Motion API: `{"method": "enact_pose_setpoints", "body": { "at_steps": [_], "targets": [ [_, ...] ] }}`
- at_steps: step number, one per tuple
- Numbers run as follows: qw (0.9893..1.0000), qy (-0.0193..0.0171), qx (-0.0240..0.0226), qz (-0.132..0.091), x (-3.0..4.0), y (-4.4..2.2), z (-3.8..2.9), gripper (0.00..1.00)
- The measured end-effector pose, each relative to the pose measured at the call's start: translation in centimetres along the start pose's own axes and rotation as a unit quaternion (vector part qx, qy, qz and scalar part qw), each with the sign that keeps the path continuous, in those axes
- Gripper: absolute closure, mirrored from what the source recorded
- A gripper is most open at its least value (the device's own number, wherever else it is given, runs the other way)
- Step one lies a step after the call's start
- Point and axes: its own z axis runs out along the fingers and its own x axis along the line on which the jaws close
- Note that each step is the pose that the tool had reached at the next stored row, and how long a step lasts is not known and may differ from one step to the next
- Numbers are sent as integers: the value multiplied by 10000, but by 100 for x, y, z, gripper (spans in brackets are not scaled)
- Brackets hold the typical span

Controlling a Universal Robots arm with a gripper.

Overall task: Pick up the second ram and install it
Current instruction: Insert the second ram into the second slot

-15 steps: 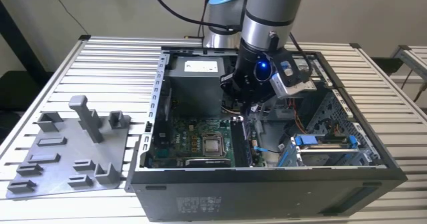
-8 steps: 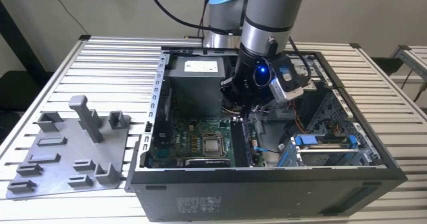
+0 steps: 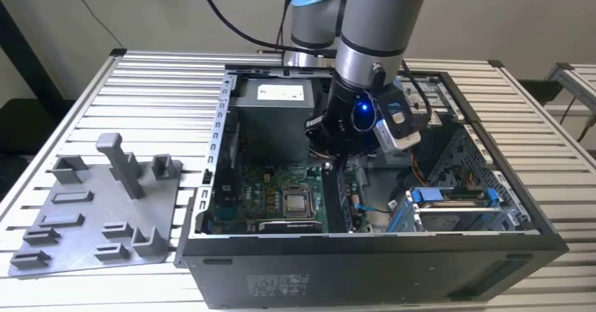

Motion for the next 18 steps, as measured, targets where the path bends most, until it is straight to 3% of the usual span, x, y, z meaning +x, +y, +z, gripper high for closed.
{"method": "enact_pose_setpoints", "body": {
  "at_steps": [14, 18],
  "targets": [
    [10000, 1, 1, 24, 41, -35, 253, 86],
    [10000, 1, -1, 67, 48, -81, 303, 86]
  ]
}}
